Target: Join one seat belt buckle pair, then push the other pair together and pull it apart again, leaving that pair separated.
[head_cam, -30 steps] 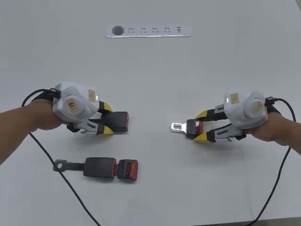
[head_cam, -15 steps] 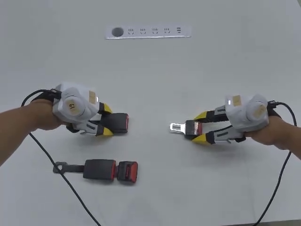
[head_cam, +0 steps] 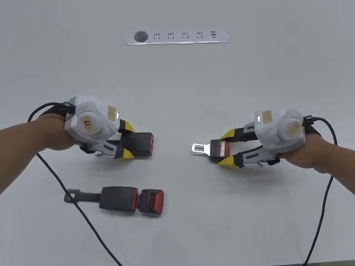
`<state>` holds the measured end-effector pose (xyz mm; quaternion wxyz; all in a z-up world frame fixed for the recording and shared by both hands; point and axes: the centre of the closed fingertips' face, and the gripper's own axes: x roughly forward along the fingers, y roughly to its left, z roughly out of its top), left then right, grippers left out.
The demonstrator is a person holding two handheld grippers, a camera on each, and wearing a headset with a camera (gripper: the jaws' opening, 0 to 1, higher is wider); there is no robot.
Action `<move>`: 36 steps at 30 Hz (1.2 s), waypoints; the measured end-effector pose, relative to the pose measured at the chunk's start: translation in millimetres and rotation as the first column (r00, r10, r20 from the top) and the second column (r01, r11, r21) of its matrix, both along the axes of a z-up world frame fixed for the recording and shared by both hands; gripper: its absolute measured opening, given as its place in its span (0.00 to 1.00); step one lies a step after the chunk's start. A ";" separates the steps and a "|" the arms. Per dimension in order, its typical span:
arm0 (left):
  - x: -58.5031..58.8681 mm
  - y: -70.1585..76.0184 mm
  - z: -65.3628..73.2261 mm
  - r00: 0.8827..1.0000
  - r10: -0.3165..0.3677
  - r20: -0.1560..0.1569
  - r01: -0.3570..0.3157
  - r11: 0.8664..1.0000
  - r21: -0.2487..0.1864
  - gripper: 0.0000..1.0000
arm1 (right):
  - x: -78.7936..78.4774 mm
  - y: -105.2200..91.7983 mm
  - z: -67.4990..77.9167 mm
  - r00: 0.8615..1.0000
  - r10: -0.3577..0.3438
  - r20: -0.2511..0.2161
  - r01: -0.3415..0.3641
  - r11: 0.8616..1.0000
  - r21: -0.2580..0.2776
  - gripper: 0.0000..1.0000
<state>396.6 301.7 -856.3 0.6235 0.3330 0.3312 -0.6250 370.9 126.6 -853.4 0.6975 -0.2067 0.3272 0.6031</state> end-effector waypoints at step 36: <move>-3.3 -2.3 -0.4 1.000 0.002 -0.003 -0.002 1.000 0.030 0.35 | 15.9 89.0 -5.8 0.998 0.059 -0.004 -0.059 0.998 0.023 0.34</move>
